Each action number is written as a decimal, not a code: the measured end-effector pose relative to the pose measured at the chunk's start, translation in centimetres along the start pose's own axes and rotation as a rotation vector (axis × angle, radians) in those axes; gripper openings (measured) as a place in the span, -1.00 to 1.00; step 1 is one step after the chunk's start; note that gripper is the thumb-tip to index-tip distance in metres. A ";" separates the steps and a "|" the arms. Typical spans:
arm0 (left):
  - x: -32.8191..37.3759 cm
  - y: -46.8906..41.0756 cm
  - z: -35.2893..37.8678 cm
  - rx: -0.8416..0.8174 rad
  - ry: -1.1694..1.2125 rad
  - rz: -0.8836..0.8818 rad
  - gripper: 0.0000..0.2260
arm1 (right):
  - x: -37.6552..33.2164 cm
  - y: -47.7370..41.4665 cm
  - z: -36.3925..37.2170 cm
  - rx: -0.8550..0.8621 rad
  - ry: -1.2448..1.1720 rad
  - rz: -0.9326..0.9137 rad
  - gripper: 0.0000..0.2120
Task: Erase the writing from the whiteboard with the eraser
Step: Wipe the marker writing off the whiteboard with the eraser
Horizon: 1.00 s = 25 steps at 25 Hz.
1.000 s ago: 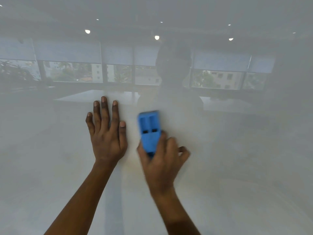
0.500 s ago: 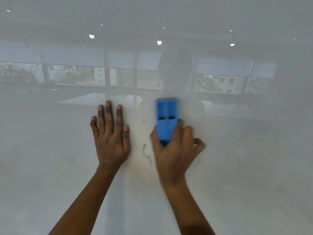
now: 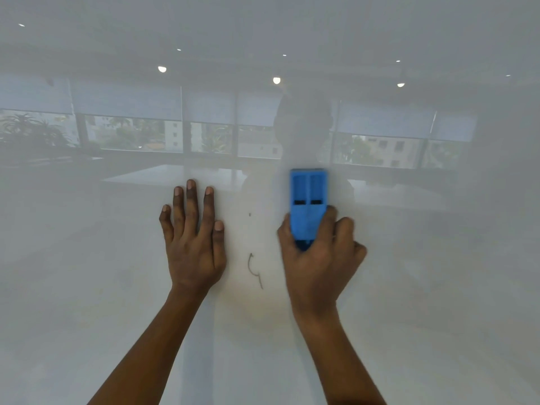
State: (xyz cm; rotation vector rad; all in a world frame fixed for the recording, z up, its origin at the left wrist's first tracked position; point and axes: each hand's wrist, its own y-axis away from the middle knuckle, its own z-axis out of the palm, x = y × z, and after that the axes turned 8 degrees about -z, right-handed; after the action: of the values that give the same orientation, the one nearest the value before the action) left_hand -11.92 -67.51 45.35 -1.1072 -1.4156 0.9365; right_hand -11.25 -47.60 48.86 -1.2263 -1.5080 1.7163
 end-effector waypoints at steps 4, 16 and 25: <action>0.2 0.0 -0.3 -0.037 0.014 -0.003 -0.47 | -0.1 1.3 0.6 -0.038 -0.050 -0.059 -0.49; 13.7 -0.1 -5.7 -0.157 0.306 -0.070 -0.53 | 0.1 1.1 -0.4 -0.074 0.075 -0.118 -0.52; 15.4 -0.8 -5.5 -0.230 0.353 -0.210 -0.53 | 6.7 -1.3 -4.6 -0.259 -0.090 -0.516 -0.37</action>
State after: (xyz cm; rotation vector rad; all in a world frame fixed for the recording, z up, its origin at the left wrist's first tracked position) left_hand -6.71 -53.04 50.86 -1.1981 -1.3340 0.4106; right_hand -10.38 -39.42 48.45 -0.7804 -1.9416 1.2763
